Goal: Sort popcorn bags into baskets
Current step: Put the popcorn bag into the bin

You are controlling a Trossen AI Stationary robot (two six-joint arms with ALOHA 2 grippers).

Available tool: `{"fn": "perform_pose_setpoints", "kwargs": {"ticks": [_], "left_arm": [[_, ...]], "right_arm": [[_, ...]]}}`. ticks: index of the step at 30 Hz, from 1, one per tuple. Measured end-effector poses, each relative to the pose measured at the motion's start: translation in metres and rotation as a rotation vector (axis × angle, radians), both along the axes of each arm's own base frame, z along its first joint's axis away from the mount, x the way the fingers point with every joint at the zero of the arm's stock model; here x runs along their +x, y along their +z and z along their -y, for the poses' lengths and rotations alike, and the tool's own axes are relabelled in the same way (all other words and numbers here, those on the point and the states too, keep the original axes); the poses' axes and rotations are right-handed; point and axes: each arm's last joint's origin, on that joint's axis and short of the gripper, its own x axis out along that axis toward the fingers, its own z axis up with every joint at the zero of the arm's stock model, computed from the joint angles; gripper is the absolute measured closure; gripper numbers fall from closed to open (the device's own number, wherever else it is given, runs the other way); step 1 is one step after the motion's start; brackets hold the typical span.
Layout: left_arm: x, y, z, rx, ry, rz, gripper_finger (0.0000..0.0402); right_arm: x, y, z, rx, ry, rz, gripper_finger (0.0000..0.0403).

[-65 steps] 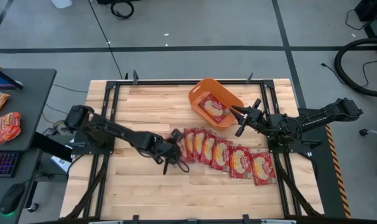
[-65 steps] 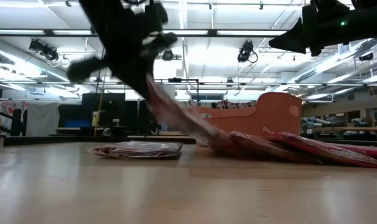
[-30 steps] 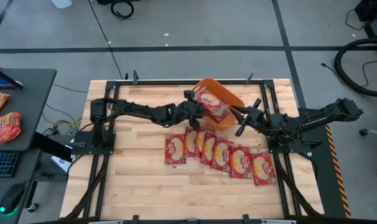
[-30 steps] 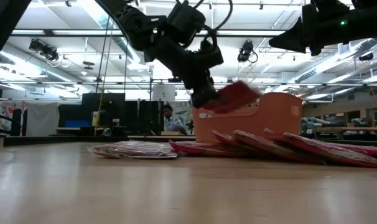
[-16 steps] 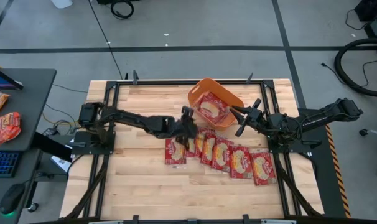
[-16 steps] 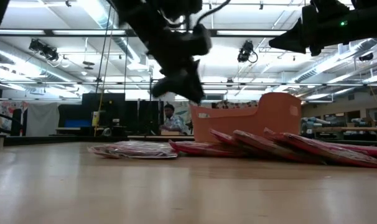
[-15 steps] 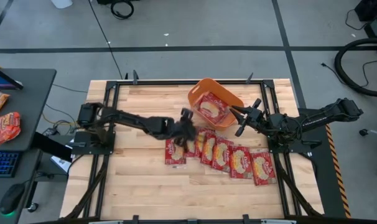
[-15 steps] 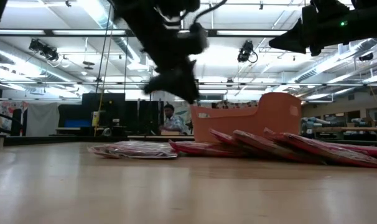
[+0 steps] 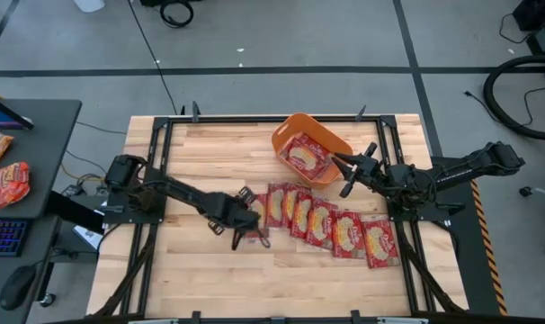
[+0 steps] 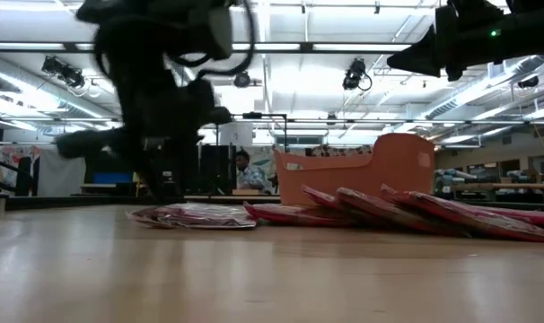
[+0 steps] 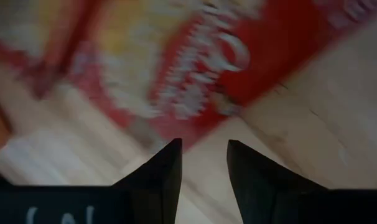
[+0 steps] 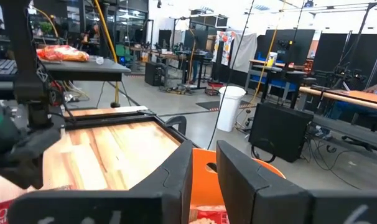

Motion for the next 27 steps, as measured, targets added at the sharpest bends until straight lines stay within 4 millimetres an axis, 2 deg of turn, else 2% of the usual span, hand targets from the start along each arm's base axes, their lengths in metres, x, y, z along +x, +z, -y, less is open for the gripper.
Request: {"fn": "perform_pose_setpoints", "kwargs": {"ticks": [3,9,19,23,27], "left_arm": [[-0.008,-0.010,0.005,0.057,-0.064,-0.015,0.0269],[-0.012,-0.020,0.016,0.112,-0.104,0.063,0.0269],[-0.016,-0.030,0.025,0.108,-0.139,0.143,0.0273],[-0.016,-0.032,0.022,0.082,-0.079,0.174,0.0308],[-0.015,-0.032,0.020,0.063,-0.030,0.200,0.0374]], "right_arm": [[0.000,0.000,0.000,-0.002,-0.002,0.000,0.0326],[0.000,0.000,0.002,-0.002,-0.013,-0.001,0.0326],[0.000,0.000,0.002,0.000,-0.014,0.000,0.0326],[0.000,0.000,0.002,0.000,-0.014,0.000,0.0325],[0.000,0.000,0.002,0.000,-0.014,0.000,0.0325]]}}
